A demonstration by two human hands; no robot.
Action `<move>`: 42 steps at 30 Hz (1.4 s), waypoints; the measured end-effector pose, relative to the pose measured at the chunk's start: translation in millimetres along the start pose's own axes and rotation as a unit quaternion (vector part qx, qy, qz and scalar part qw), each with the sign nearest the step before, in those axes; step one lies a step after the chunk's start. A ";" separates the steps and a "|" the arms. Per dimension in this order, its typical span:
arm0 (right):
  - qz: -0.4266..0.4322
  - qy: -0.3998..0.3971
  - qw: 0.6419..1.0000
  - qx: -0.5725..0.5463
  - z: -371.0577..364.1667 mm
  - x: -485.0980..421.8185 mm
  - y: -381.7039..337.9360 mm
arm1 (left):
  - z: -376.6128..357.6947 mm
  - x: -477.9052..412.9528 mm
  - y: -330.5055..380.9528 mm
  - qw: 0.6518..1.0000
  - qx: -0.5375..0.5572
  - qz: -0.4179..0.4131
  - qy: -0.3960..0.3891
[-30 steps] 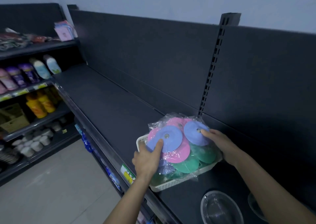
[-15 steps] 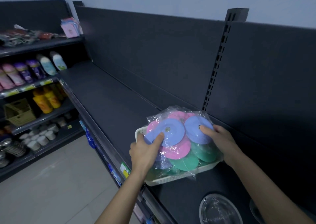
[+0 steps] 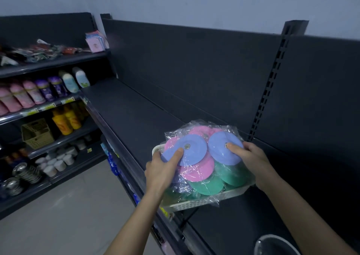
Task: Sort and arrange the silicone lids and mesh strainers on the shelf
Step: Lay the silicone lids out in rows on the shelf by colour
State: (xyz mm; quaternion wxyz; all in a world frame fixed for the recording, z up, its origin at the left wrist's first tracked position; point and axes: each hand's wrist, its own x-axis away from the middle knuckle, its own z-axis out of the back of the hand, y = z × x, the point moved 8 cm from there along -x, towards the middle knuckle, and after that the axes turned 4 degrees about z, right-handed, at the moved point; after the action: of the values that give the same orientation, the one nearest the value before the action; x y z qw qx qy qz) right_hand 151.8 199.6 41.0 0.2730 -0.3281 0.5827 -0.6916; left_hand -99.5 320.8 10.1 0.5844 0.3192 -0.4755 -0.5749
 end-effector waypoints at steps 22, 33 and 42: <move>0.002 0.061 0.998 -0.016 -242.7 5.4 -38.0 | 200.8 -150.3 -23.2 0.999 -0.025 -0.028 -0.027; 0.017 0.027 0.999 -0.013 -344.9 -78.2 -51.7 | 254.2 -251.9 -23.6 1.000 -0.012 -0.016 0.009; 0.009 0.010 1.000 -0.028 -418.1 -178.2 -62.3 | 272.6 -368.8 -10.6 0.999 -0.020 -0.011 0.027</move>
State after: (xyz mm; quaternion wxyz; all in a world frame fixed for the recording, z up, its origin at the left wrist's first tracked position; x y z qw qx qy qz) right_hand -57.4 607.8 34.0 0.2644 -0.3232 0.6072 -0.6760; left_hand -313.1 726.5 24.5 0.5968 0.3283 -0.4445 -0.5818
